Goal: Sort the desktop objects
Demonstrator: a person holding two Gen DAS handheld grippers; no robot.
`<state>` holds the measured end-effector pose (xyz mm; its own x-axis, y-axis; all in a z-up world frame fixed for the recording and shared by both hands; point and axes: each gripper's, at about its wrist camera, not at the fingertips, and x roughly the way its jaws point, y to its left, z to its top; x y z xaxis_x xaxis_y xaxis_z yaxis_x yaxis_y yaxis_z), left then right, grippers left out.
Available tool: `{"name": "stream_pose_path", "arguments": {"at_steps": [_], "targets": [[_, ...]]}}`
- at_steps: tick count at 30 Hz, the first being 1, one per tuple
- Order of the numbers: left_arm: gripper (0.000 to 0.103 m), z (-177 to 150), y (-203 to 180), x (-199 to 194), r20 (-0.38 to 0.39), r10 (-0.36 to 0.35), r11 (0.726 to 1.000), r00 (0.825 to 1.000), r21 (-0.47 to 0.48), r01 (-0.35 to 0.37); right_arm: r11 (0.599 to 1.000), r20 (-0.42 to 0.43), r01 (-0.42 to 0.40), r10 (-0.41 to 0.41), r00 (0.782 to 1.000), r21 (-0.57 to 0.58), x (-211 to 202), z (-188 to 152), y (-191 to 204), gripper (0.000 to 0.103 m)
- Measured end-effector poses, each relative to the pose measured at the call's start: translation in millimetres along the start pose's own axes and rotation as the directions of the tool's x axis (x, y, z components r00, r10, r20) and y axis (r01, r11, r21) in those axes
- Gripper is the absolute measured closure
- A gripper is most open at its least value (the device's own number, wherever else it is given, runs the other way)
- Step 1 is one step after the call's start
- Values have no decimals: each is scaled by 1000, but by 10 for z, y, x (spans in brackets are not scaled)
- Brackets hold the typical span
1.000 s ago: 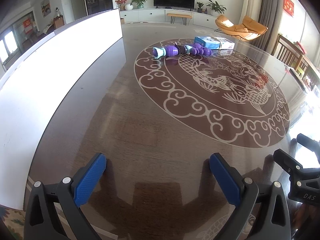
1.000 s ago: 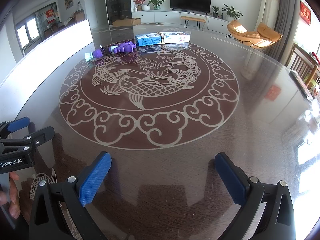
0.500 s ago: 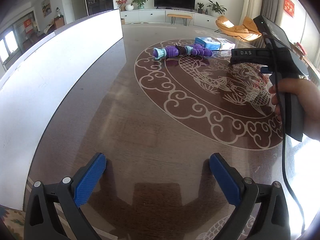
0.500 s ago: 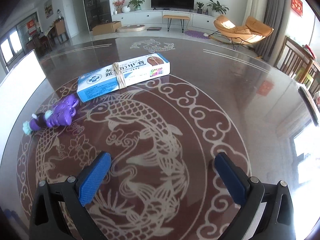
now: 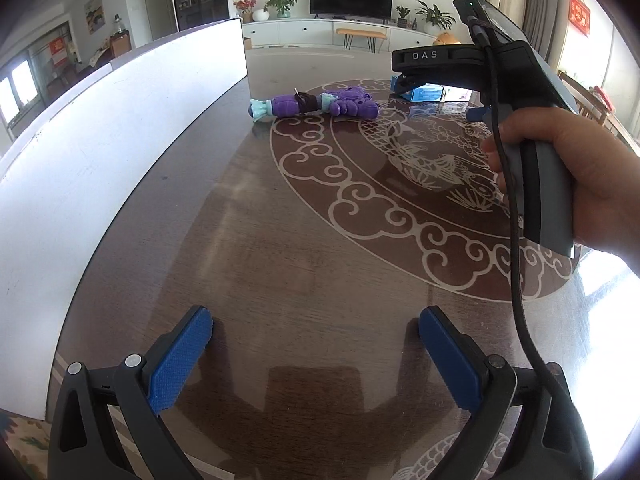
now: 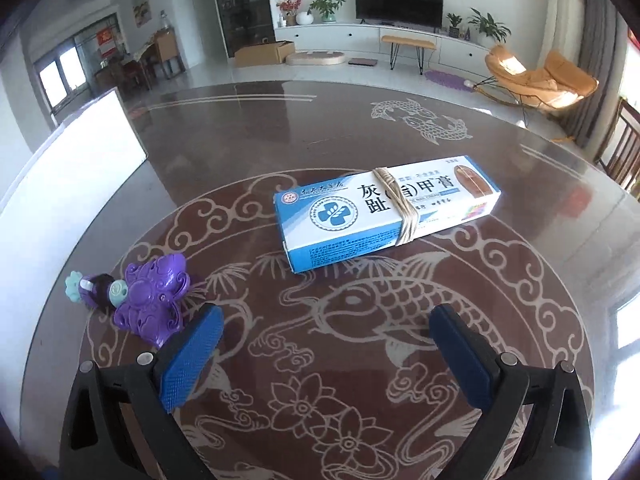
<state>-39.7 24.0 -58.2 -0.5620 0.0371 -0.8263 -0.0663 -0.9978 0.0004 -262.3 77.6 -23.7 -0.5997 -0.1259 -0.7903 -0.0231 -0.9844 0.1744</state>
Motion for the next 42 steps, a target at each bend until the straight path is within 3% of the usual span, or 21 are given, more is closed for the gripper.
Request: {"name": "stream_pose_path", "arguments": {"at_steps": [4, 8, 11, 13, 15, 20, 21, 22, 25, 33, 42], "targets": [[0, -2, -13, 4, 0, -1, 1000, 1000, 1, 1, 982, -23, 17, -13, 1000, 190, 81, 249, -71, 0], [0, -5, -20, 3, 0, 0, 1000, 1000, 1, 0, 964, -41, 85, -77, 996, 253, 266, 497, -33, 0], [0, -6, -20, 2, 0, 0, 1000, 1000, 1, 0, 966, -73, 180, -169, 983, 185, 429, 657, 49, 0], [0, -8, -24, 5, 0, -1, 1000, 1000, 2, 1, 972, -106, 226, -219, 970, 62, 528, 712, 146, 0], [0, 1, -29, 8, -1, -1, 1000, 1000, 2, 1, 979, -94, 206, -206, 974, -13, 533, 703, 170, 1], [0, 9, -24, 9, 0, -1, 1000, 1000, 1, 1, 981, -3, 185, -186, 983, -54, 333, 536, 59, 31], [0, 10, -22, 9, 0, -1, 1000, 1000, 1, 1, 980, 6, 184, -184, 983, -69, 303, 509, 33, 44], [0, 9, -21, 8, 0, -1, 1000, 1000, 1, 1, 982, 7, 175, -175, 985, -74, 264, 464, -8, 52], [0, 9, -19, 5, 0, -1, 1000, 1000, 1, 1, 983, 8, 153, -153, 988, -99, 111, 274, -135, 59], [0, 3, -18, 3, 0, -1, 1000, 1000, 1, 1, 979, 25, 118, -115, 993, -165, -587, -572, -593, 63], [0, -1, -18, 0, 0, -2, 1000, 1000, 1, 2, 982, 44, 137, -133, 990, -126, -1496, -1636, -1007, 63]]}}
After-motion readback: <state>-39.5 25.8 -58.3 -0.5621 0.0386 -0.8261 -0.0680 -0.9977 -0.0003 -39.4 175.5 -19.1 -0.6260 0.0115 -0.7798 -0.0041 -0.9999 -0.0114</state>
